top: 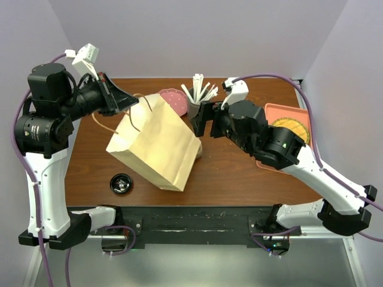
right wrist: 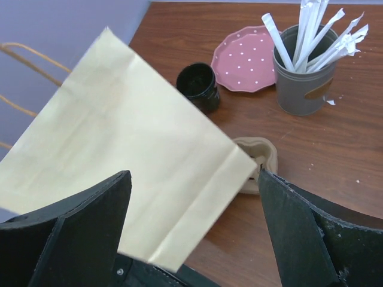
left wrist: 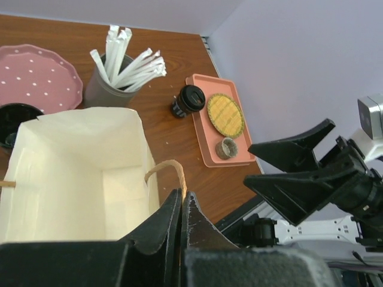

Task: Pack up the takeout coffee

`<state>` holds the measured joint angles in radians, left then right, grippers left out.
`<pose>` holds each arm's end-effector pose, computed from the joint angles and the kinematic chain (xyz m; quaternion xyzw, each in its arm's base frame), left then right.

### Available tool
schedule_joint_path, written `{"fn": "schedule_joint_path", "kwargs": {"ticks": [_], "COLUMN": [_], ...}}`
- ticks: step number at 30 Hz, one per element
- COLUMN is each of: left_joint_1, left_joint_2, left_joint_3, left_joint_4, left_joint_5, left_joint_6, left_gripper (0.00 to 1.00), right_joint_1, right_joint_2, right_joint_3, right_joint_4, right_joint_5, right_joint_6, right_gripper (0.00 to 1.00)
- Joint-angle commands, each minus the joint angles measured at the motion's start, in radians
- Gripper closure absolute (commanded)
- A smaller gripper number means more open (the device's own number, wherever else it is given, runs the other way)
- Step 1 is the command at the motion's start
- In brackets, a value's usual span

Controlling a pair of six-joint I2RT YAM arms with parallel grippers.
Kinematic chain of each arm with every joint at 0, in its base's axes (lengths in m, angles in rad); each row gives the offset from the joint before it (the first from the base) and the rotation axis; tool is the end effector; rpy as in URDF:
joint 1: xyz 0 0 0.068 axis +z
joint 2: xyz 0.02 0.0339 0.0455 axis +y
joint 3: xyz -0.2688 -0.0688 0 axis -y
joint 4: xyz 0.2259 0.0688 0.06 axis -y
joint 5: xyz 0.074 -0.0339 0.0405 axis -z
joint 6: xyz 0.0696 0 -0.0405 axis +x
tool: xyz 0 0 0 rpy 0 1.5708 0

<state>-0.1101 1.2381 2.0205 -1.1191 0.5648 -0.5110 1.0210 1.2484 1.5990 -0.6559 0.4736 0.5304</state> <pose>0.1703 -0.0563 0.5255 0.0021 0.7997 -0.3862 0.4597 0.1608 0.2017 0.4615 -0.0558 0.7941 0.2675 0.5429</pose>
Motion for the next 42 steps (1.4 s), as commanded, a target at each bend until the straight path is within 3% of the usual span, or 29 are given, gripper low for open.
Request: {"fn": "schedule_joint_path", "kwargs": {"ticks": [1, 5, 9, 13, 20, 28, 34, 42], "left_joint_1": [-0.005, -0.005, -0.016, -0.069, -0.465, -0.684, -0.77, -0.783], "left_joint_2": [-0.035, -0.074, -0.121, -0.12, -0.042, 0.017, 0.05, 0.044], "left_joint_3": [-0.046, -0.13, -0.29, -0.305, -0.276, -0.321, -0.371, -0.384], "left_joint_4": [-0.024, 0.001, 0.096, 0.1, 0.156, 0.26, 0.332, 0.334], "left_joint_5": [0.17, 0.211, 0.285, 0.241, -0.066, -0.218, -0.215, -0.21], "left_joint_6": [0.034, 0.048, 0.014, 0.014, -0.057, -0.044, -0.031, -0.011], "left_gripper": [1.0, 1.0, 1.0, 1.0, 1.0, 1.0, 1.0, 1.0], "right_joint_1": [-0.062, -0.168, -0.18, -0.187, -0.208, -0.24, -0.24, -0.24], "right_joint_2": [-0.009, 0.019, 0.055, 0.042, 0.049, 0.065, -0.038, -0.107], "right_joint_3": [0.053, 0.113, 0.162, 0.13, 0.124, 0.113, -0.043, -0.094], "right_joint_4": [-0.01, -0.036, -0.103, -0.096, -0.143, -0.295, -0.294, -0.291], "right_joint_5": [-0.065, -0.187, -0.211, -0.211, -0.205, -0.276, -0.455, -0.501], "right_joint_6": [0.016, 0.034, 0.011, 0.002, 0.006, -0.021, -0.107, -0.222], "right_gripper": [0.09, 0.09, 0.09, 0.09, 0.08, 0.11, 0.16, 0.21]}}
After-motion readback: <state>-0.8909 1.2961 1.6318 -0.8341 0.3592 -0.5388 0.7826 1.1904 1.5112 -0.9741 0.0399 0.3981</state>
